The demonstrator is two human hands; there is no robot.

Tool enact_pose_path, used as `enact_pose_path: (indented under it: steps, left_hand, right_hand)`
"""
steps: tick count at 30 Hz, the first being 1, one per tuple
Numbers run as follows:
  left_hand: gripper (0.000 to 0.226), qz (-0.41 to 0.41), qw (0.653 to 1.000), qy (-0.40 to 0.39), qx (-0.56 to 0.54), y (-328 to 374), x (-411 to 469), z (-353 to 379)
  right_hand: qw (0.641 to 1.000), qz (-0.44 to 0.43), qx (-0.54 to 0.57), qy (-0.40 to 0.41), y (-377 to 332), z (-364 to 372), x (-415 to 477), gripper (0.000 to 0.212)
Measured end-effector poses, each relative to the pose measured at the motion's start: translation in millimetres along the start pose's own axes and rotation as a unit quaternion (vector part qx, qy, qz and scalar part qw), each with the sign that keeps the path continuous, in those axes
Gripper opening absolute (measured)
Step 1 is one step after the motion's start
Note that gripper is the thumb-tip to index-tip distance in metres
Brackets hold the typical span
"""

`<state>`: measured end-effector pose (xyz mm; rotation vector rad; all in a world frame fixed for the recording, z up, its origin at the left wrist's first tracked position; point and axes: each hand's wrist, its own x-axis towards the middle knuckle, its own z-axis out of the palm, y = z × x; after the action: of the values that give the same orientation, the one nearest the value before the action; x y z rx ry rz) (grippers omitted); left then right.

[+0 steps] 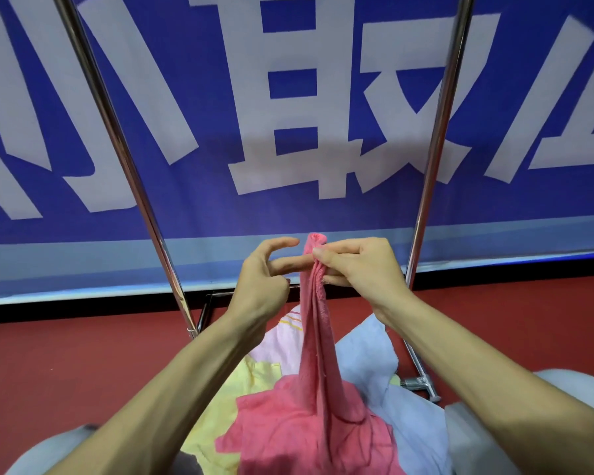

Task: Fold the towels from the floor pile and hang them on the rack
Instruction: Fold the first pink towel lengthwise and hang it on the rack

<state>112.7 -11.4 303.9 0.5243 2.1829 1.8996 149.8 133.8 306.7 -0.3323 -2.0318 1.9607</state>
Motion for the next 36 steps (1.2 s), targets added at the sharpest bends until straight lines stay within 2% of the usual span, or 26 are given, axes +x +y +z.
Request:
enact_pose_path:
  steps: [5, 12, 14, 16, 18, 20, 21, 23, 27, 32, 36]
  left_hand:
    - [0.079, 0.01, 0.998, -0.029, 0.046, 2.2, 1.6, -3.7]
    - [0.069, 0.0, 0.994, -0.112, 0.012, 19.6, -1.6, -19.9]
    - [0.06, 0.012, 0.997, -0.069, 0.008, 19.7, -0.1, -22.0]
    - [0.052, 0.044, 0.998, -0.007, 0.054, 18.9, 3.9, -26.5]
    - [0.07, 0.06, 0.99, -0.022, 0.128, 16.7, 6.7, -33.4]
    - [0.081, 0.042, 0.987, -0.078, 0.135, 17.4, 6.5, -36.9]
    - [0.075, 0.037, 0.988, -0.093, 0.119, 17.4, 6.2, -36.8]
    - [0.049, 0.048, 0.991, -0.088, 0.084, 17.4, 5.0, -32.9]
    - [0.026, 0.061, 0.997, -0.02, 0.03, 12.7, 3.8, -17.6]
    - [0.015, 0.063, 0.995, 0.046, 0.065, 13.5, 6.4, -5.4]
    - [0.018, 0.076, 0.992, 0.029, 0.098, 29.3, 8.0, -7.7]
  right_hand:
    - [0.999, -0.034, -0.033, 0.008, -3.4, -5.5, -0.8, 0.023]
    - [0.998, -0.06, -0.028, 0.01, -7.1, -6.6, 0.6, 0.009]
    - [0.997, -0.065, -0.041, -0.016, -9.9, -9.3, 0.8, 0.008]
    - [0.992, -0.088, -0.074, -0.046, -11.4, -12.2, 1.7, 0.015]
    - [0.983, -0.124, -0.101, -0.091, -15.0, -14.3, 1.0, 0.022]
    - [0.975, -0.148, -0.088, -0.138, -18.6, -15.5, -0.1, 0.026]
    - [0.973, -0.153, -0.079, -0.152, -19.9, -16.3, -0.2, 0.025]
    - [0.973, -0.156, -0.065, -0.155, -21.4, -18.0, 1.2, 0.024]
    - [0.981, -0.128, -0.084, -0.116, -17.6, -20.7, 5.5, 0.021]
    - [0.979, -0.116, -0.144, -0.084, -10.8, -20.2, 5.2, 0.013]
    - [0.987, -0.092, -0.117, -0.065, -25.8, -24.3, 5.2, 0.013]
